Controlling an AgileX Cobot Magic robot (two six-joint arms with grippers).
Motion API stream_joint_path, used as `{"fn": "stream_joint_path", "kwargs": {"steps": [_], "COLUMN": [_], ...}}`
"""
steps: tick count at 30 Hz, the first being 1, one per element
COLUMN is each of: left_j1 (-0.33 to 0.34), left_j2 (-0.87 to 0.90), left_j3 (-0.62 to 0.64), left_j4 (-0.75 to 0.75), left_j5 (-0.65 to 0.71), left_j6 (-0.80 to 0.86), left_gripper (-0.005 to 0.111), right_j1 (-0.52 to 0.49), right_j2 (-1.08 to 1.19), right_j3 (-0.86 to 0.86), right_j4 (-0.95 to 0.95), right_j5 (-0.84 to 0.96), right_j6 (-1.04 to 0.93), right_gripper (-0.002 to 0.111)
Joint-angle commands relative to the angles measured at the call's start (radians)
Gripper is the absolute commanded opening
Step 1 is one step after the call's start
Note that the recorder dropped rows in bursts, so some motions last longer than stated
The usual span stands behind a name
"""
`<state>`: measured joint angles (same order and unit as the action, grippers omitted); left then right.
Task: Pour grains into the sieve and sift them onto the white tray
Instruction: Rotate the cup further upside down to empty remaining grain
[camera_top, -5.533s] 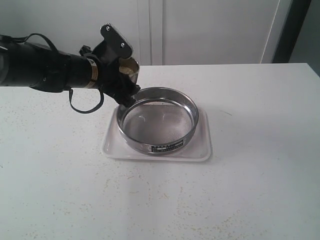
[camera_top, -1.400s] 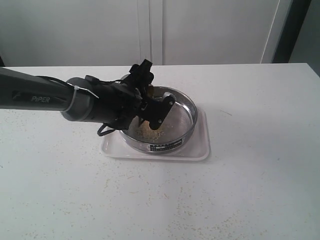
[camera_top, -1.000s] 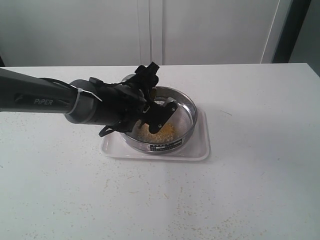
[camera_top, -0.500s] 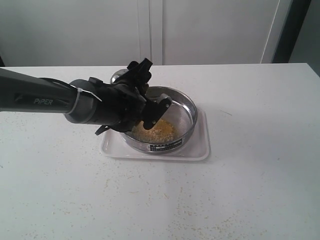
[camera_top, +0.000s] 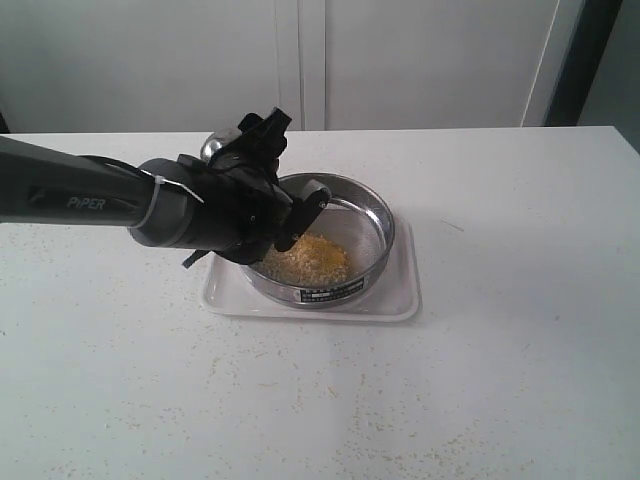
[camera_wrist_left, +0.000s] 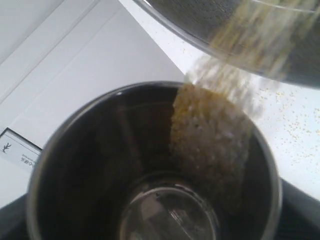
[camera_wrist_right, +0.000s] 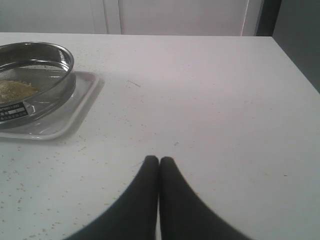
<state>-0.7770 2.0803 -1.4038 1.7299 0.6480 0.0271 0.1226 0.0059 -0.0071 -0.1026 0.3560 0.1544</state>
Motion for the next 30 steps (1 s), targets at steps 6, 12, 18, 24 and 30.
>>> {"fn": "stream_joint_path", "kwargs": {"steps": [6, 12, 18, 24, 30], "left_j1": [-0.004, -0.004, -0.004, -0.013, -0.021], "left_j2": [-0.012, -0.011, -0.011, -0.011, -0.011], "left_j3": [-0.006, -0.006, -0.006, -0.006, -0.021], "left_j4": [0.015, 0.015, 0.015, 0.015, 0.015], "left_j5": [-0.009, -0.05, -0.054, -0.054, -0.079], "left_j6": [0.062, 0.115, 0.253, 0.317, 0.341], "left_gripper": [0.0, 0.0, 0.0, 0.0, 0.0], "right_j1": [-0.004, -0.004, -0.004, -0.004, -0.004], "right_j2": [-0.006, -0.006, -0.006, -0.006, -0.006], "right_j3": [0.007, 0.007, 0.007, 0.007, 0.007], "right_j4": [-0.001, -0.001, -0.001, -0.001, -0.001], "right_j5": [-0.014, -0.014, -0.014, -0.014, -0.014], "right_j6": [0.0, 0.0, 0.0, 0.0, 0.0], "right_gripper": [0.0, 0.0, 0.0, 0.0, 0.0]}}
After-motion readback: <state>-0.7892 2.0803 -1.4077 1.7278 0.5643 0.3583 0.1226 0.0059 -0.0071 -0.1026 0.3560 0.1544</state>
